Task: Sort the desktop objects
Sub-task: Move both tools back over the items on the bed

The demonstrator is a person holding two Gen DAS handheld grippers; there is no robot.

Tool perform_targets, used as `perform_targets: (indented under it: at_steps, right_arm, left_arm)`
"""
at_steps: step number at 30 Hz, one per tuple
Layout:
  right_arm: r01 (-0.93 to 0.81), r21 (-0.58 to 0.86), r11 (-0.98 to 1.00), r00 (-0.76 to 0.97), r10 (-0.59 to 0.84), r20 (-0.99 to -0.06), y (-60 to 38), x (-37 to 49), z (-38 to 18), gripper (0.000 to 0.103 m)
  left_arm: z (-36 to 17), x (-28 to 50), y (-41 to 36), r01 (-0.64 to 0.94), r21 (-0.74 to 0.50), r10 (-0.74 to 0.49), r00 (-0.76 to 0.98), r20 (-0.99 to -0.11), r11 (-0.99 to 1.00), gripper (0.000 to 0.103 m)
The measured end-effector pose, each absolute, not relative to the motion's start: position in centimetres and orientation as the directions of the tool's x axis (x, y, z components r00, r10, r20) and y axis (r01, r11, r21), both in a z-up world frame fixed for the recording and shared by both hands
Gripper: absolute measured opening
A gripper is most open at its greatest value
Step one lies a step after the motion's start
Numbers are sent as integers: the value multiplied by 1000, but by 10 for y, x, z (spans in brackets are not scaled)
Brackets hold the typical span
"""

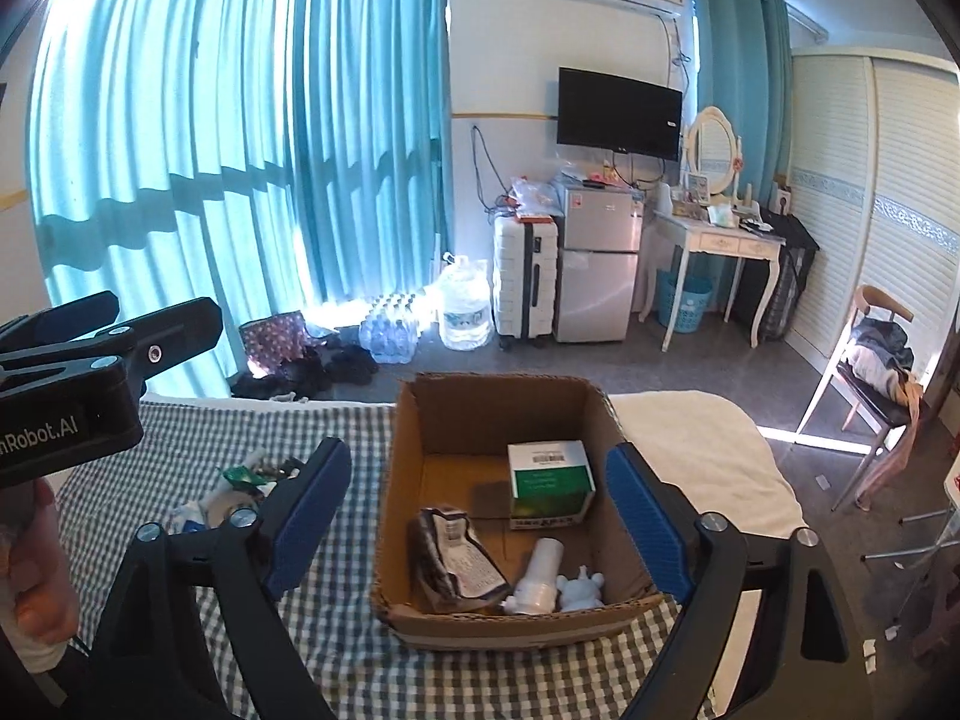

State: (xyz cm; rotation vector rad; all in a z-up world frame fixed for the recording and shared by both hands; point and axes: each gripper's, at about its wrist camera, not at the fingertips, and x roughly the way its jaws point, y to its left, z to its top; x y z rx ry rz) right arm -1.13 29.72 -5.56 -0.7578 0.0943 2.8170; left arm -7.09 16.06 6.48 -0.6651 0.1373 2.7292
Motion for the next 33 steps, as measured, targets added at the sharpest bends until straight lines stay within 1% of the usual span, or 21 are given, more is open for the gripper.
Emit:
perform_targets:
  at_steps: [1,3,6,11,23,27,33]
  right_arm:
    - [-229,0,-973,-844,199,-497,292,-11,-53,96]
    - [-221,-8,-975,-850,197,-488,282,-11,-48,101]
    - [-189,-18,-982,-860,174,-479,270,-12,-43,103]
    - [-166,-14,-986,-873,154,-463,250,-12,-37,103]
    - [-80,-6,-997,-881,73,-467,200,-27,-37,103]
    - [-41,-25,-999,-878,48,-476,180,-32,-39,103]
    - [-6,-10,-1000,-867,10,-498,162,-43,-49,103]
  left_arm:
    - [66,-71,155,-326,12,284,-840,-462,-945,103]
    - [68,-73,140,-307,0,272,-845,-460,-952,103]
    - [67,-74,120,-276,6,241,-851,-466,-961,103]
    - [66,-72,85,-228,-7,206,-863,-462,-974,103]
    - [64,-70,19,-122,-13,114,-878,-465,-992,103]
    - [60,-69,2,-93,-19,91,-876,-474,-996,103]
    - [47,-74,-23,-48,-39,61,-859,-508,-998,103]
